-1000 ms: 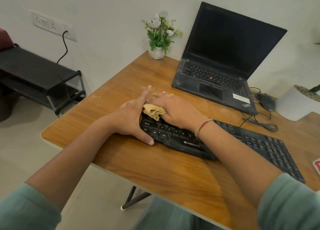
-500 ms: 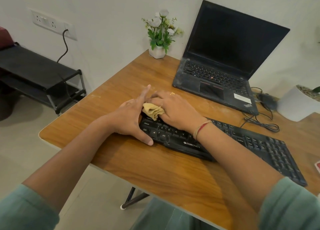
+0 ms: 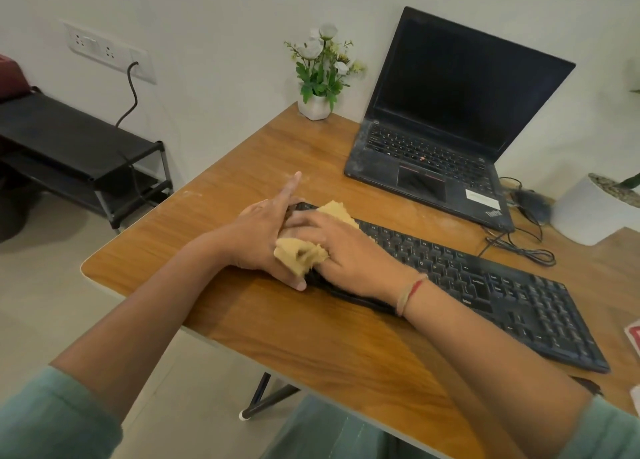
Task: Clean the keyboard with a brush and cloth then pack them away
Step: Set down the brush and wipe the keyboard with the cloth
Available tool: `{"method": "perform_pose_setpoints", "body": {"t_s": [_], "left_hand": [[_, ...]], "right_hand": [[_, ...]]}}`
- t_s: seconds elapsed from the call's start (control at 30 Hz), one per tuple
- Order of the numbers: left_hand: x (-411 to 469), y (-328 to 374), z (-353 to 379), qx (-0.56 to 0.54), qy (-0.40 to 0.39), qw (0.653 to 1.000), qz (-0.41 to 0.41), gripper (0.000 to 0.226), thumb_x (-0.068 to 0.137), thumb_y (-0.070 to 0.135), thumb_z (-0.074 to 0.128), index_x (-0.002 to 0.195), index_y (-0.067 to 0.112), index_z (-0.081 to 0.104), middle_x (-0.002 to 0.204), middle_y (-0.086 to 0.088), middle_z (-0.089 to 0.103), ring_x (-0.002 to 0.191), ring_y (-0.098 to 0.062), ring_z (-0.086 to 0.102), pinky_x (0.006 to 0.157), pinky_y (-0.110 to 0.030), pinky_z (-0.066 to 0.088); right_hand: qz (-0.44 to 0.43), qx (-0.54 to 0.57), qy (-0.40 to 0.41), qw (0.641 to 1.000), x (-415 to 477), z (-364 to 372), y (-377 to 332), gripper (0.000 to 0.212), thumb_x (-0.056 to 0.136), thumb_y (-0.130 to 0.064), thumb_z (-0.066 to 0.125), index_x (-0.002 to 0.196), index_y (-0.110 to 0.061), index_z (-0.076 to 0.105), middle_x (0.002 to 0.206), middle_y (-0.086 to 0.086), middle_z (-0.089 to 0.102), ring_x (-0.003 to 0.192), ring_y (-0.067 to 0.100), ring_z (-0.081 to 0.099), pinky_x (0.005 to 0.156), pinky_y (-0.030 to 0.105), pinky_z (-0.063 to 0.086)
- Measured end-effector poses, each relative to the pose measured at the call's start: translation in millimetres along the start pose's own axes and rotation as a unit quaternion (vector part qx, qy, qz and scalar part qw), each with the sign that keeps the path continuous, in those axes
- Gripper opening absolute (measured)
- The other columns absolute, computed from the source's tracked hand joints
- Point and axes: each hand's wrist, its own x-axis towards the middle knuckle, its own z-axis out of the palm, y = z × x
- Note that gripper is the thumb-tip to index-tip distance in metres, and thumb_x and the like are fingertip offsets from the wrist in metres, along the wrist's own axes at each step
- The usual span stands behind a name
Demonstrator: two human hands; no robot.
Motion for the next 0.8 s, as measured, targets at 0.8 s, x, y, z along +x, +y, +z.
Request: {"method": "perform_pose_setpoints", "body": {"t_s": [0.8], "left_hand": [[0, -3, 0, 0.01, 0.011, 1.0, 0.005, 0.153, 0.035, 0.073, 0.078, 0.144, 0.04, -0.025, 0.155, 0.005, 0.024, 0.14, -0.019, 0.024, 0.117, -0.035, 0.014]], "right_hand": [[0.139, 0.024, 0.1, 0.985, -32, -20, 7, 0.035, 0.099, -0.018, 0.043, 0.131, -0.022, 0.054, 0.13, -0.004, 0.059, 0.117, 0.007, 0.053, 0.099, 0.024, 0.045]]}}
